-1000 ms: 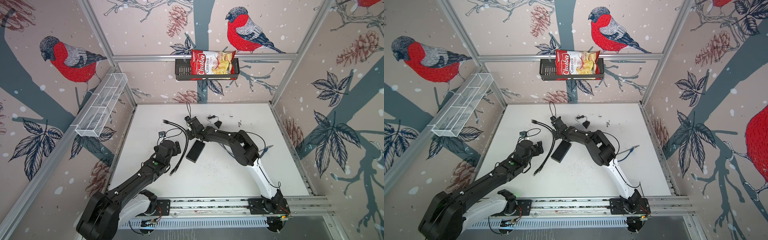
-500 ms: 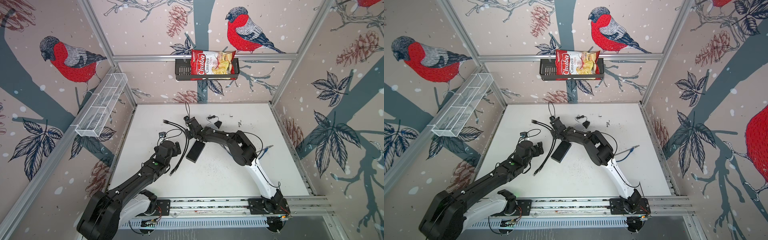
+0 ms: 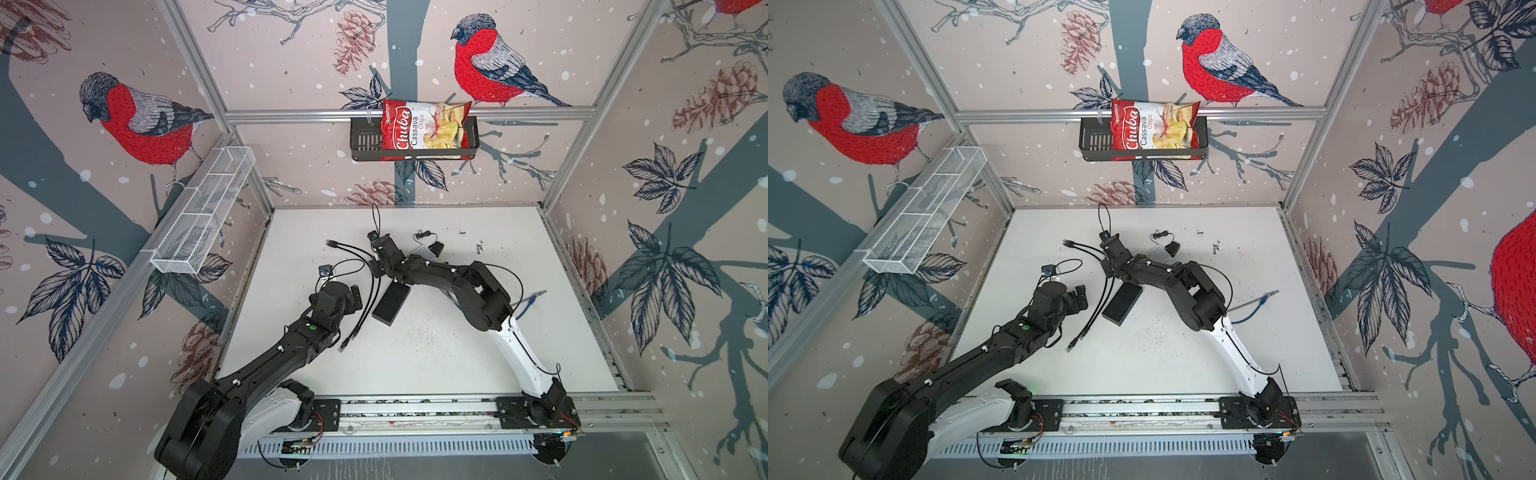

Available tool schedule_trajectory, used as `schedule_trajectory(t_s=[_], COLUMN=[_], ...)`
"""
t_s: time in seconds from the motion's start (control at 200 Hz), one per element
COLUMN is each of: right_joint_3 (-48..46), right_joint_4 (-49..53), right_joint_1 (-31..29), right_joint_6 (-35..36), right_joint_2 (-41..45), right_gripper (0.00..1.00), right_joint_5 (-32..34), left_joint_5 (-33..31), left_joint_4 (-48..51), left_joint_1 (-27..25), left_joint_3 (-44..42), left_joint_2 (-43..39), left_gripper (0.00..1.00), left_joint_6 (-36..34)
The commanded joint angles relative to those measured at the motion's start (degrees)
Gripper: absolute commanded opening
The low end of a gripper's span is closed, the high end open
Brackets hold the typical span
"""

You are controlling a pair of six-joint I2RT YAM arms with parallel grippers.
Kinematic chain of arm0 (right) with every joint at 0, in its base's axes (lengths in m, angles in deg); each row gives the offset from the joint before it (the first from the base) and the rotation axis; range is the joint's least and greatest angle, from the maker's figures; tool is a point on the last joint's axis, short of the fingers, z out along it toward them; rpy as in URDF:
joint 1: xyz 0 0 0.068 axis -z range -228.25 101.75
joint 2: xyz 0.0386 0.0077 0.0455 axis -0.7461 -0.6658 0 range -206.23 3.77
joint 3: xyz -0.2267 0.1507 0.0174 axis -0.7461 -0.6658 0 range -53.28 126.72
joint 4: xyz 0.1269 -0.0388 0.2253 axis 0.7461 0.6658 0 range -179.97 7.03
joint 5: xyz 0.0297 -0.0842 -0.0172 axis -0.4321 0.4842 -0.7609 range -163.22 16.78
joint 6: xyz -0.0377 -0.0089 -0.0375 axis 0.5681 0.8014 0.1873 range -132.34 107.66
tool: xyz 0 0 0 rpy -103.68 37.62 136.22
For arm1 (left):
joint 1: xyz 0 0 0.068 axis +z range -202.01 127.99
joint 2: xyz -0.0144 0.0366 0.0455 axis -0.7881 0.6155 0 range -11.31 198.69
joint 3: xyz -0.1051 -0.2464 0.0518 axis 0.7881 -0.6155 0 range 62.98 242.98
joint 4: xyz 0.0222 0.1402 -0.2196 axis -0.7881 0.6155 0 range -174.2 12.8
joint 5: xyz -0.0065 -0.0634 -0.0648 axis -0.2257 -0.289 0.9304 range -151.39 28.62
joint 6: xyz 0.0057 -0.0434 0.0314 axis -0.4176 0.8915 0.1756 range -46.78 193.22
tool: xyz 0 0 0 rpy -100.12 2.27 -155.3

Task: Insert the plug into the switch port
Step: 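Reach the right gripper to the loose black ethernet cables and grasp one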

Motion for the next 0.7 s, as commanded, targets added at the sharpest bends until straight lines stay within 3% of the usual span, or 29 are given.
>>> schedule_trajectory(t_s=[0.0,0.195,0.435,0.695], right_joint_3=[-0.25,-1.39,-6.04,-14.59], right_joint_4=[3.92,1.79,-3.80,-10.29], right_joint_1=[0.08,0.34,1.13,1.39], right_joint_6=[-0.48,-1.22,-4.03,-5.54], right_joint_2=[-0.64,0.49,5.81,13.79], right_gripper=[0.13,0.03,0.02,0.02], right_joint_5=[-1.16,-1.80,-4.82,-2.61], left_joint_5=[-0.23,-0.41,-0.73,-0.66], left_joint_4=[-1.79,-1.53,-1.66,-1.81], left_joint_1=[0.25,0.32,0.26,0.26], left_joint_3=[0.25,0.45,0.43,0.16], left_joint_2=[0.23,0.50,0.51,0.36], left_gripper=[0.96,0.96,0.96,0.96], left_joint_6=[0.09,0.09,0.11,0.07])
